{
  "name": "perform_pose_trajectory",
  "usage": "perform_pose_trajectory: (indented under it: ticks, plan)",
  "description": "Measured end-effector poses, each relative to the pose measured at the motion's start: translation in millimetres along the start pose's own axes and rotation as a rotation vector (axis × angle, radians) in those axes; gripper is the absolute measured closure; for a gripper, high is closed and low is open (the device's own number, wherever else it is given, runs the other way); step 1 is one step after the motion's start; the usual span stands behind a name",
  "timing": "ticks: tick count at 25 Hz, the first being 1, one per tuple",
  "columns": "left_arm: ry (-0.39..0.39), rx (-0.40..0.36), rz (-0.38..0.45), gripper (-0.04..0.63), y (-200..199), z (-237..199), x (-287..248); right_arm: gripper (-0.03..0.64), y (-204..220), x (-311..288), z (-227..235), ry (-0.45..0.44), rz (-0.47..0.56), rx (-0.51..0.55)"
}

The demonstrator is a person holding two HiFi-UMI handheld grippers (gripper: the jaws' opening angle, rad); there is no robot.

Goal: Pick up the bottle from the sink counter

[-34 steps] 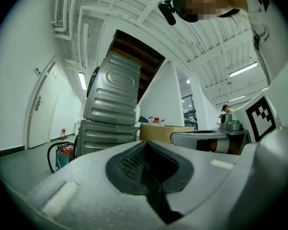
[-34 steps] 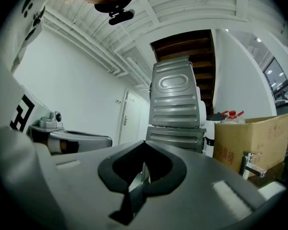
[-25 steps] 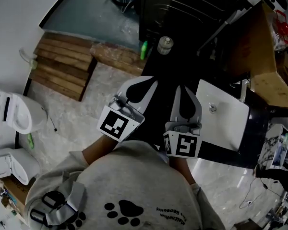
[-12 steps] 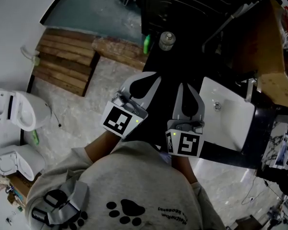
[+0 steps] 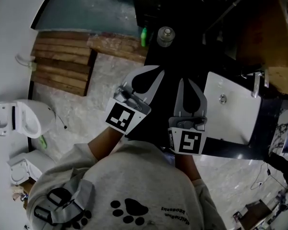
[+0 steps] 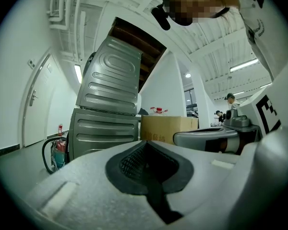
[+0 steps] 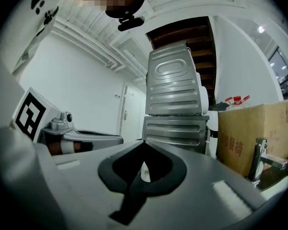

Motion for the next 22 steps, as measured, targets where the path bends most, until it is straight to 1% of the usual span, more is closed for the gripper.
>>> perform_pose_trajectory:
  ticks: [13,22]
  plan:
    - [0.027,-0.009,-0.024,0.594,27,-37,-27,0.615,20,-28,-3,0.041,-0.027,0.016]
    - [0.027,-0.022,-0.048,0.594,50,-52,-42,0.615,37,-40,-1,0.065,-0.06,-0.01]
Point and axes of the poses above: the fingertips, and each gripper's own axes: x backward along the fingers, z to its right, y out of its underside, the point moved 2 cm from there along x, backward along the fingers, and after that the axes turned 2 degrees about -y, right-handed, at the moved point
